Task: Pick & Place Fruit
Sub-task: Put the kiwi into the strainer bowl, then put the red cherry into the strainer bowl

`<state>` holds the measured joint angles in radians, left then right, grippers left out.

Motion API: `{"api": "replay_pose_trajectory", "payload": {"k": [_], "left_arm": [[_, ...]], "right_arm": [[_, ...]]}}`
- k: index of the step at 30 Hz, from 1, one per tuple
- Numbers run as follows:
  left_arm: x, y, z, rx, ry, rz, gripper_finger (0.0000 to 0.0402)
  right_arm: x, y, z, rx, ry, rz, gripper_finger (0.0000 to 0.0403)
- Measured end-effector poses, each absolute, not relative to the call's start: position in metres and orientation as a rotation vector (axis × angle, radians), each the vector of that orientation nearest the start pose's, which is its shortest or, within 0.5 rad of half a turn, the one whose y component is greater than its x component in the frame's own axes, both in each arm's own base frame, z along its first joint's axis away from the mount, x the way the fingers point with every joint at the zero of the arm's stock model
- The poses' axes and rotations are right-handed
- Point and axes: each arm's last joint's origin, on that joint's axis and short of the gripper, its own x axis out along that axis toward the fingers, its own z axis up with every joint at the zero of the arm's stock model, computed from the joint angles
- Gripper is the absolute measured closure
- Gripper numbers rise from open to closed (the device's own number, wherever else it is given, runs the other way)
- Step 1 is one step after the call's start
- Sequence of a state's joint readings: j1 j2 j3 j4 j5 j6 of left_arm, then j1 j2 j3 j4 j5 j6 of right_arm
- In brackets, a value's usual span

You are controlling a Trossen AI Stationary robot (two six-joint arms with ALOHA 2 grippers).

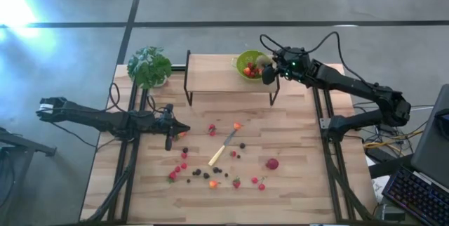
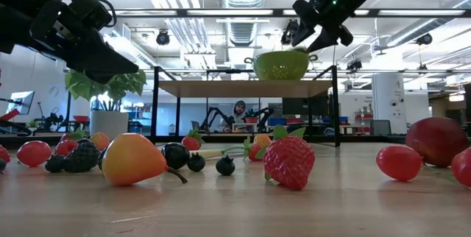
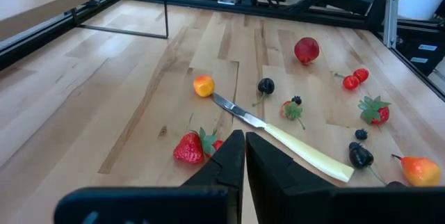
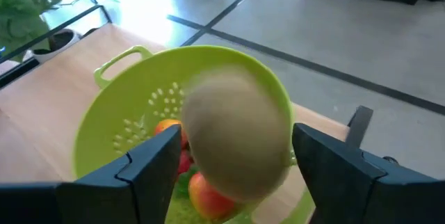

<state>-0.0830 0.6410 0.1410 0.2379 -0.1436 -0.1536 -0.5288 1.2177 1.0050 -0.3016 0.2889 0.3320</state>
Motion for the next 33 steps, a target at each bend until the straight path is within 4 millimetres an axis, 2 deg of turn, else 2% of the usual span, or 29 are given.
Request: {"api": "replay_pose_trajectory", "payload": {"k": [9,17,26,33], "left_arm": [[0.145,-0.008,0.172,-0.123,0.255,0.08,0.0381],[0.145,-0.008,0.172,-0.123,0.255,0.08,0.0381],[0.145,-0.008,0.172,-0.123,0.255,0.08,0.0381],[0.145,-0.008,0.172,-0.123,0.255,0.08,0.0381]], "right_arm": [[0.232,-0.146,0.303,0.357,0.434,-0.882,0.0093],[0.231,-0.14,0.341,0.326,0.351,-0.844,0.0085],[0.233,-0.102,0.383,0.249,0.412,-0.703,0.0135],[0.237,-0.054,0.394,0.183,0.511,-0.537,0.02]]}}
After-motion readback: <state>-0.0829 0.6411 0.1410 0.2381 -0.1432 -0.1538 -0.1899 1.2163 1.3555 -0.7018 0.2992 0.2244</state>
